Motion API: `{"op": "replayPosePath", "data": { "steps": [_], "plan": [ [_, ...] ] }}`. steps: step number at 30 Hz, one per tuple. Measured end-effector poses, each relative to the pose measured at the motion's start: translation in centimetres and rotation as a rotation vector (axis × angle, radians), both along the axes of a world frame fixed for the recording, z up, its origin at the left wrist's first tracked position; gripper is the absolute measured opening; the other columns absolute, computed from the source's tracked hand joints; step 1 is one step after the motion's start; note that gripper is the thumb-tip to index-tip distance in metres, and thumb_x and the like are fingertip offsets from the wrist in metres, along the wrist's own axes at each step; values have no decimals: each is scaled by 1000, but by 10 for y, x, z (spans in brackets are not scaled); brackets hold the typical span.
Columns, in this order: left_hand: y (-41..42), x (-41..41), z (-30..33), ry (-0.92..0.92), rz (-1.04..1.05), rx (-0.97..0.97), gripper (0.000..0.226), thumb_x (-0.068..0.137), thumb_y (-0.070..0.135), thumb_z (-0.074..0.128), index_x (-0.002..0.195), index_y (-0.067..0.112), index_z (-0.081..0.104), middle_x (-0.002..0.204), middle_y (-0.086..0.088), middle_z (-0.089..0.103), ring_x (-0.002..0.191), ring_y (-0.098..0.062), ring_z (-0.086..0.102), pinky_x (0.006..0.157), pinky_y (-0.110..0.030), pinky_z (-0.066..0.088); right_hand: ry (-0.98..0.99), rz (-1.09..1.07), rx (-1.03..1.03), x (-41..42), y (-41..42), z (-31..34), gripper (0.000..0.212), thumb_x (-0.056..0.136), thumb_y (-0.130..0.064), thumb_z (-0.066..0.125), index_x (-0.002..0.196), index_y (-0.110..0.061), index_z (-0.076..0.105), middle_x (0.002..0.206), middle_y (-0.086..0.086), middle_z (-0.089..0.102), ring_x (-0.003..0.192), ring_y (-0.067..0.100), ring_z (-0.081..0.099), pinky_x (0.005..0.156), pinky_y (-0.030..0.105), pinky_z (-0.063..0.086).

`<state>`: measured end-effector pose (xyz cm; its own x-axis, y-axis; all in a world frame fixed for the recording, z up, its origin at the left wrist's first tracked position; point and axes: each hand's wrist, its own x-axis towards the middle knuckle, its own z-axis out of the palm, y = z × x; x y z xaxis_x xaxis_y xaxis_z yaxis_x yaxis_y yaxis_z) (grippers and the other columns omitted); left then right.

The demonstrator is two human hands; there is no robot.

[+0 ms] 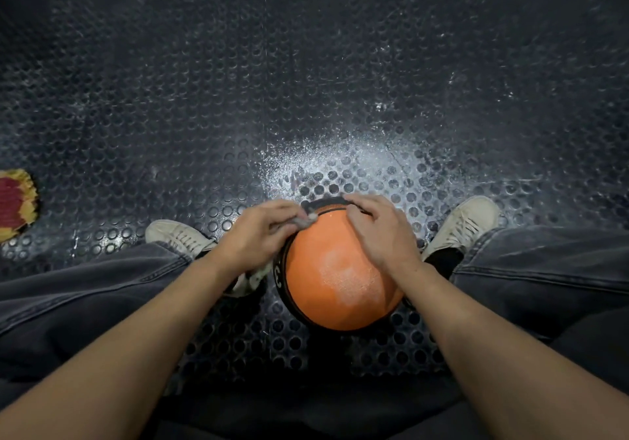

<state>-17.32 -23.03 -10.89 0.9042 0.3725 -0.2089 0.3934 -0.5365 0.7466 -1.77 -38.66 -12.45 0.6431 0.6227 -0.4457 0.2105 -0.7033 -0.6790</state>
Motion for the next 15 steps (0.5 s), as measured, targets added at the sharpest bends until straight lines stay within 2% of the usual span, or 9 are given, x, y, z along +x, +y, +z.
{"op": "replayPosePath", "data": {
  "steps": [2,4,6,8,10,12,13,15],
  "plan": [
    [4,40,-4,69,-14,27,19,96,22,58,109,20,71,106,7,67,98,-6,60,92,-25,47,-23,2,9,-1,1,2,39,99,-47,45,134,-40,59,144,-11,49,132,13,44,114,46,33],
    [6,75,0,178,-41,44,20,97,21,55,110,20,71,105,6,69,97,-11,61,92,-32,49,-40,-46,4,-2,0,2,40,99,-47,45,135,-38,59,144,-9,50,132,15,44,113,44,34],
    [9,72,-2,126,-128,41,19,98,22,54,108,21,70,102,7,68,98,-12,62,91,-35,49,-60,-84,-19,-5,1,3,39,98,-49,45,134,-40,59,143,-9,50,131,16,44,112,46,35],
    [7,32,1,32,-135,-21,19,97,26,54,109,24,69,106,11,66,103,-8,61,92,-29,48,-59,-92,-49,0,2,1,39,98,-51,46,133,-42,58,142,-9,51,129,16,46,110,45,36],
    [-1,-13,3,-33,-14,-42,25,93,27,59,116,30,66,119,17,63,113,1,56,99,-21,44,-8,-93,-43,10,5,-3,39,98,-51,46,134,-42,59,141,-8,54,120,16,53,99,36,43],
    [-9,-23,-2,-92,92,35,29,90,20,63,118,26,66,122,15,62,115,0,56,104,-28,44,-47,-70,-44,14,11,-4,38,99,-47,44,131,-37,62,133,-5,60,99,15,59,79,29,47],
    [-14,-11,-2,-117,98,65,27,90,18,64,116,23,68,121,13,63,113,-4,58,102,-31,45,-131,-54,-64,10,12,-2,37,100,-44,42,129,-34,63,131,-3,61,94,14,59,77,30,48],
    [-18,26,1,-146,19,130,23,91,16,64,112,21,71,115,11,64,106,-10,60,97,-34,48,-300,-4,-95,-7,15,4,36,102,-36,40,131,-28,60,130,-1,57,107,16,56,95,42,48]
  ]
}}
